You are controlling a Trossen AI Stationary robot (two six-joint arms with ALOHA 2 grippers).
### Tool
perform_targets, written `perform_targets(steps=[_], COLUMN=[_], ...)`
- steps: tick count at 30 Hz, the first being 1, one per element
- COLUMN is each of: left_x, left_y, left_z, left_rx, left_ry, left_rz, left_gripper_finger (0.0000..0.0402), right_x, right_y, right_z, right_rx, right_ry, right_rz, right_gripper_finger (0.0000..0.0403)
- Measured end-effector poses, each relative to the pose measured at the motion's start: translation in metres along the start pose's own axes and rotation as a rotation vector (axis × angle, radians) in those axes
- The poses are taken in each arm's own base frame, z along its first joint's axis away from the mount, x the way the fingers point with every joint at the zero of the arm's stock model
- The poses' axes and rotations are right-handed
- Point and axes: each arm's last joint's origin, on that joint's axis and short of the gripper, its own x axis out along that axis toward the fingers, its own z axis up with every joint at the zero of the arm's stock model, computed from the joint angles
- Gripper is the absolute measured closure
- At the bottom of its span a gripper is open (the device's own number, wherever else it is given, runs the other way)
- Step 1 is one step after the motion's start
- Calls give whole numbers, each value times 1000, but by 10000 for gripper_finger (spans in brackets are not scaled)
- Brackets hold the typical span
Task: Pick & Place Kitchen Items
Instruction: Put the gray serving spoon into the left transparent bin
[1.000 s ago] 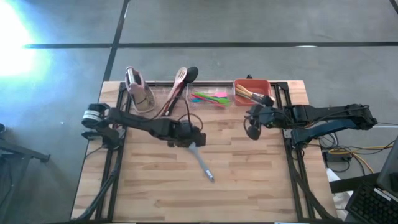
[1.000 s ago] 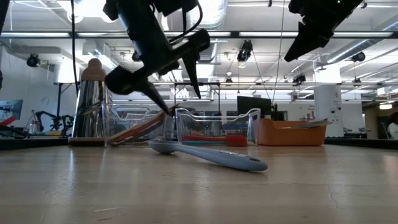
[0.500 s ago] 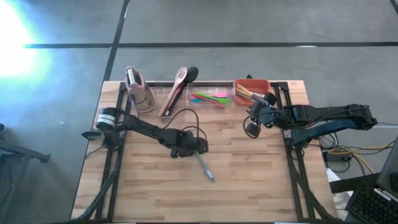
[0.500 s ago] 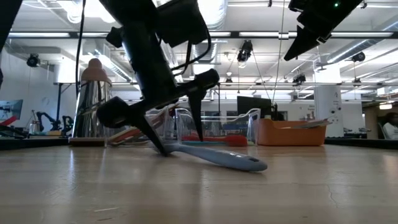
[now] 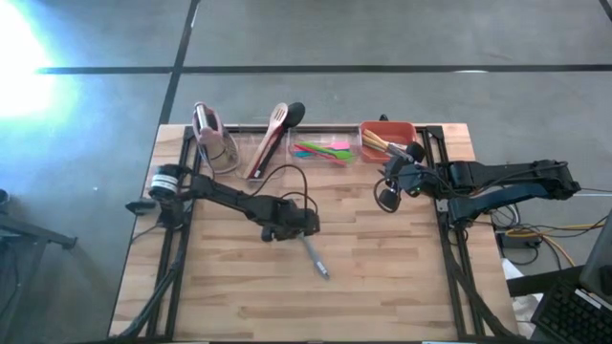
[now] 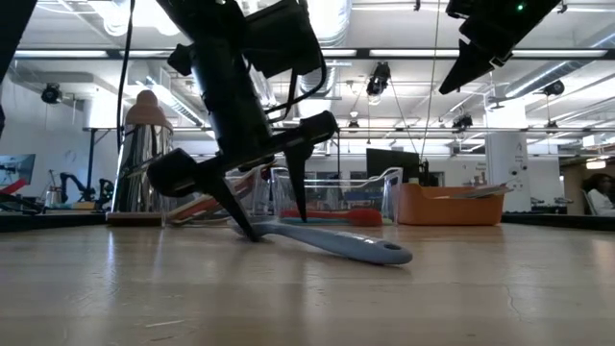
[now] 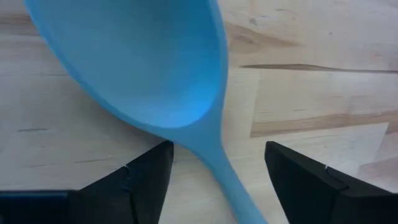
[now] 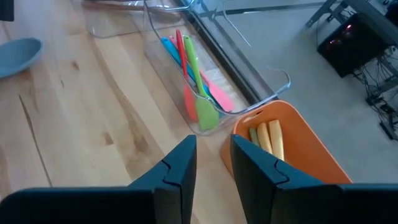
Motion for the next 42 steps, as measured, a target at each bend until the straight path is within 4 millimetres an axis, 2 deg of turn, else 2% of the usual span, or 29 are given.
perform_targets(steps=[6, 12, 15, 18, 27, 35, 38, 42], left_x=[7, 32, 38, 38, 21, 19, 19, 19], left_y=[4, 14, 17, 18, 17, 23, 24, 25], left_z=[5, 7, 7, 7, 13, 14, 14, 14], left_rx=[23, 34, 33, 32, 24, 62, 93, 155], left_ry=[-6, 28, 51, 53, 61, 74, 89, 98], left_rz=[46, 143, 170, 179, 196, 259, 266, 274], left_gripper_finger=[187, 222, 235, 246, 269, 282, 301, 347], right_x=[0, 0, 0, 0, 0, 0, 0, 0], right_y=[0, 0, 0, 0, 0, -1, -1, -1], right_z=[-1, -2, -2, -2, -3, -4, -4, -4], right_rx=[-4, -10, -10, -10, -15, -25, -25, -25], right_ry=[9, 17, 18, 18, 24, 38, 38, 38], right_rz=[-1, -2, 0, 0, -2, -5, -5, -5], right_gripper_finger=[317, 326, 328, 325, 312, 324, 329, 330])
